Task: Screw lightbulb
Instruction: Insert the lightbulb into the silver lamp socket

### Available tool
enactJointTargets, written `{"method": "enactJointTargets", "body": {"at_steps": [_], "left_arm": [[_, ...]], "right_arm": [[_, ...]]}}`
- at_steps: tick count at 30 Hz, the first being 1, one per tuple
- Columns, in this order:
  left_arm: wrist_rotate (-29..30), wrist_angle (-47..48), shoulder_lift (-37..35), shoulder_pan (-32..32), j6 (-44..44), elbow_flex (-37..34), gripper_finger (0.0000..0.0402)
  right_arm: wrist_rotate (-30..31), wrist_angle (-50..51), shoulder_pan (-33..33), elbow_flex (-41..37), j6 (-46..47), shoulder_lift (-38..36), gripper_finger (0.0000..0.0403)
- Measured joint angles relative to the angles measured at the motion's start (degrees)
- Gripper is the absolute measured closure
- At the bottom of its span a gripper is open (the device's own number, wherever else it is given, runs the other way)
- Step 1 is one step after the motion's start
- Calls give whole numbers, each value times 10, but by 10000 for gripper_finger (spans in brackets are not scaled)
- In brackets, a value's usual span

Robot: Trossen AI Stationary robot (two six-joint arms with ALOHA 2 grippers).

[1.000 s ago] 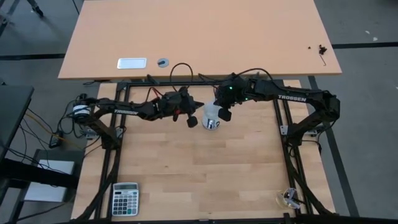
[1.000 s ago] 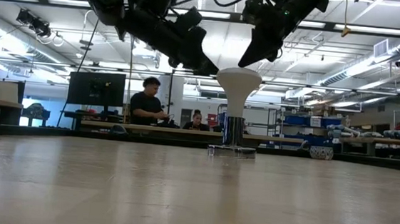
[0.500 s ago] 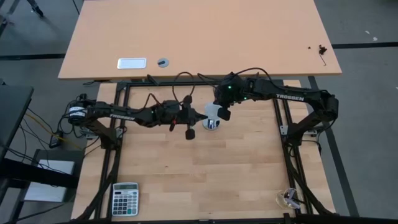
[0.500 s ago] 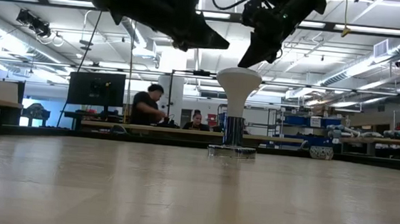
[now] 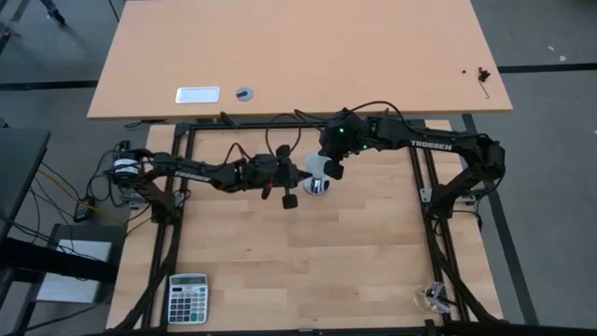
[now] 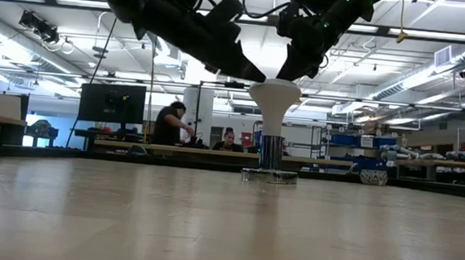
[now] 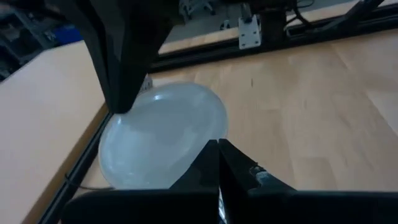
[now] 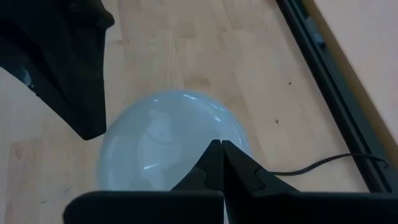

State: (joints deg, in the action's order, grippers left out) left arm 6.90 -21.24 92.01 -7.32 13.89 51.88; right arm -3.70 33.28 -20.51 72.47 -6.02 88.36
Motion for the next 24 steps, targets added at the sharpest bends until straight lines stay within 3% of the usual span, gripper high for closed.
{"method": "enactJointTargets", "body": {"at_steps": [24], "left_arm": [[24, 2, 3, -32, 7, 2, 402]], "right_arm": [[1, 32, 1, -1, 35, 0, 398]]}}
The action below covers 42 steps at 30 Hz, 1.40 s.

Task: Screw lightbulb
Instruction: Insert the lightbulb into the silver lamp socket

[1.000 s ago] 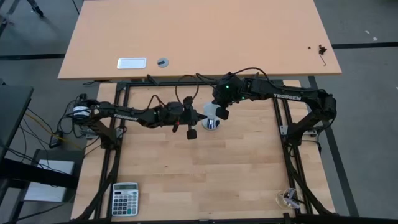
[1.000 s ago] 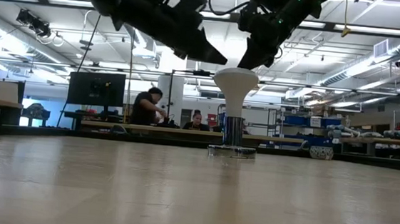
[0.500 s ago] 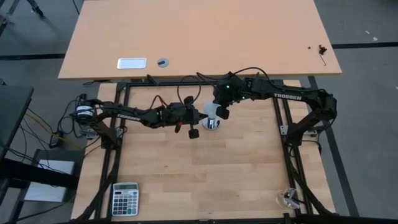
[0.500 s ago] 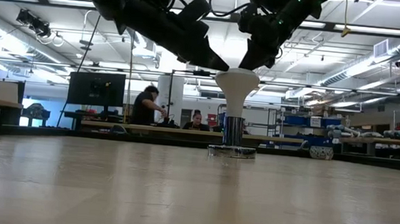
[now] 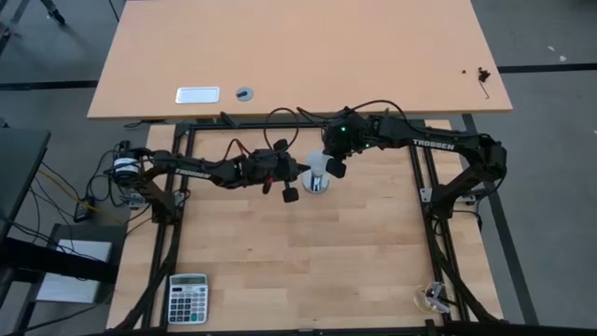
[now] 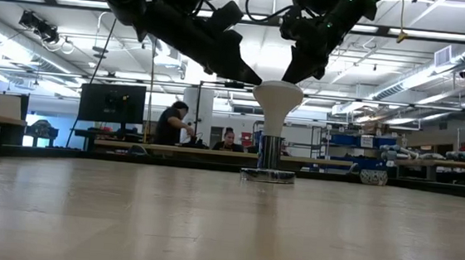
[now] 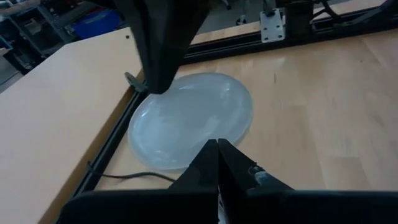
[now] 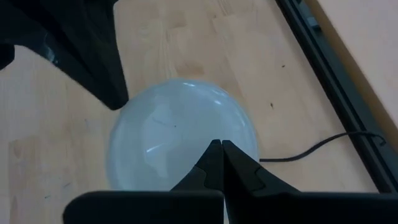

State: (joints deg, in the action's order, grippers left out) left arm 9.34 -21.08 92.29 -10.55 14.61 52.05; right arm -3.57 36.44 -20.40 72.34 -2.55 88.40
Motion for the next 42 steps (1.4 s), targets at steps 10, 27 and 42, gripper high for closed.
{"method": "enactJointTargets", "body": {"at_steps": [10, 27, 42], "left_arm": [[12, 2, 0, -22, -1, -1, 402], [9, 4, 2, -42, -3, -1, 402], [15, 38, -29, -49, -8, -1, 402]], "right_arm": [[-9, 13, 1, 0, 10, -2, 398], [-48, -1, 8, -3, 14, -9, 388], [19, 25, 4, -4, -17, -115, 392]]}}
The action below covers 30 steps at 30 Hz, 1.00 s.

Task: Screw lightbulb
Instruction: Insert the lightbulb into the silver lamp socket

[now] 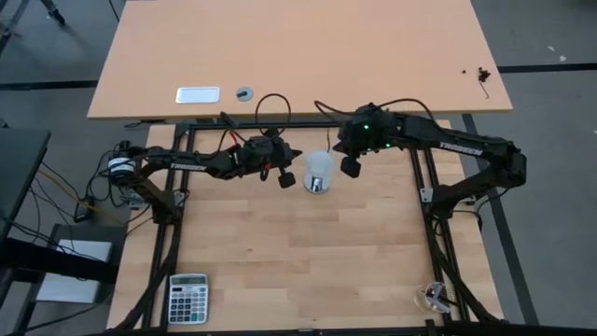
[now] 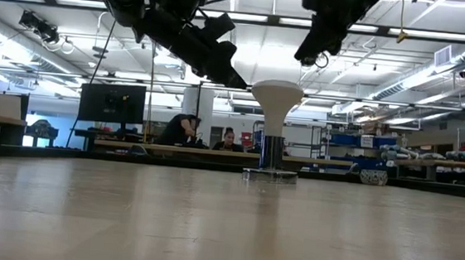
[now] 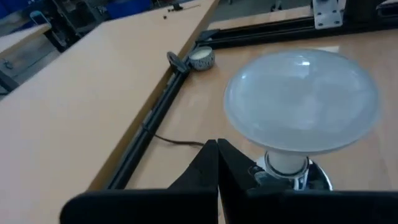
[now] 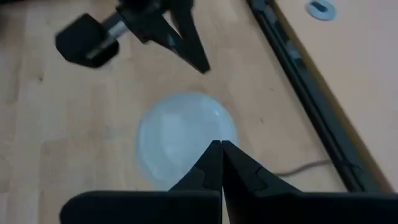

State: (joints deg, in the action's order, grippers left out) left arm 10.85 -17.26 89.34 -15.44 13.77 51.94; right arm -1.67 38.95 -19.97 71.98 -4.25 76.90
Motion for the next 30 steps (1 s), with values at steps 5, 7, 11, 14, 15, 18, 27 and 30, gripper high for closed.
{"method": "enactJointTargets", "body": {"at_steps": [5, 7, 11, 14, 15, 18, 27, 30], "left_arm": [[-28, 56, -8, 0, -10, 0, 402], [-41, 68, -8, 0, -19, -6, 402], [-74, 46, -8, 0, -39, -31, 402], [-91, 19, -8, 0, -54, -45, 402], [-92, 15, -8, 0, -58, -47, 402], [-93, -3, -5, 0, -67, -51, 402], [-94, -45, -5, 1, -67, -47, 402], [-98, -42, -5, 0, -67, -44, 402]], "right_arm": [[25, 22, 3, -30, 9, -26, 397], [30, 7, 5, -71, 24, -36, 399], [30, -79, 9, -185, 60, -50, 400], [25, -196, 17, -261, 77, -51, 400], [20, -230, 20, -282, 82, -49, 400], [17, -320, 27, -324, 92, -47, 400], [2, -404, 34, -336, 89, -48, 399], [2, -402, 34, -332, 89, -48, 399]]}}
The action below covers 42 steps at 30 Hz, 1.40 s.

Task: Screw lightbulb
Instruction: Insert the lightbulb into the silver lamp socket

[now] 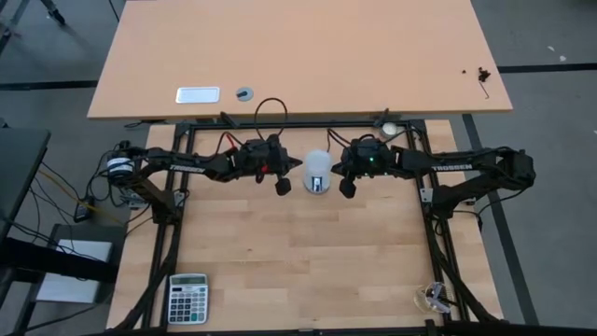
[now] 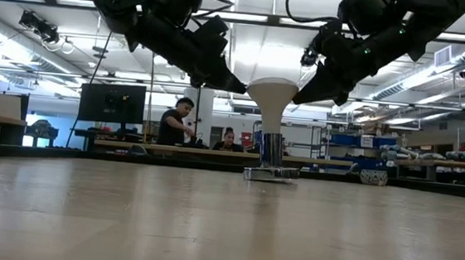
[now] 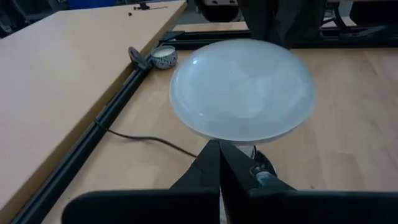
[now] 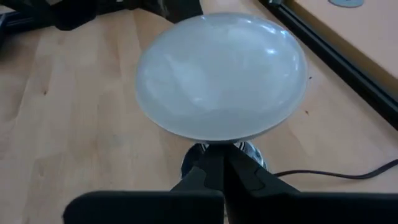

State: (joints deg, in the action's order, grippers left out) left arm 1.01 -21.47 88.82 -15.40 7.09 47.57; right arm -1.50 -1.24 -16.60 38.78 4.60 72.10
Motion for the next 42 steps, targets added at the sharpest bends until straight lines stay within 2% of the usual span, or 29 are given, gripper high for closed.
{"method": "enactJointTargets", "body": {"at_steps": [17, 30, 42], "left_arm": [[1, 0, 0, 0, 15, 32, 402], [-3, 4, 0, 0, 16, 37, 402], [-6, 9, 0, 6, 15, 37, 402]], "right_arm": [[-15, 0, 2, 1, 12, -3, 399], [-18, 6, 2, 3, 20, -52, 398], [-17, 17, 2, 3, 28, -38, 398]]}}
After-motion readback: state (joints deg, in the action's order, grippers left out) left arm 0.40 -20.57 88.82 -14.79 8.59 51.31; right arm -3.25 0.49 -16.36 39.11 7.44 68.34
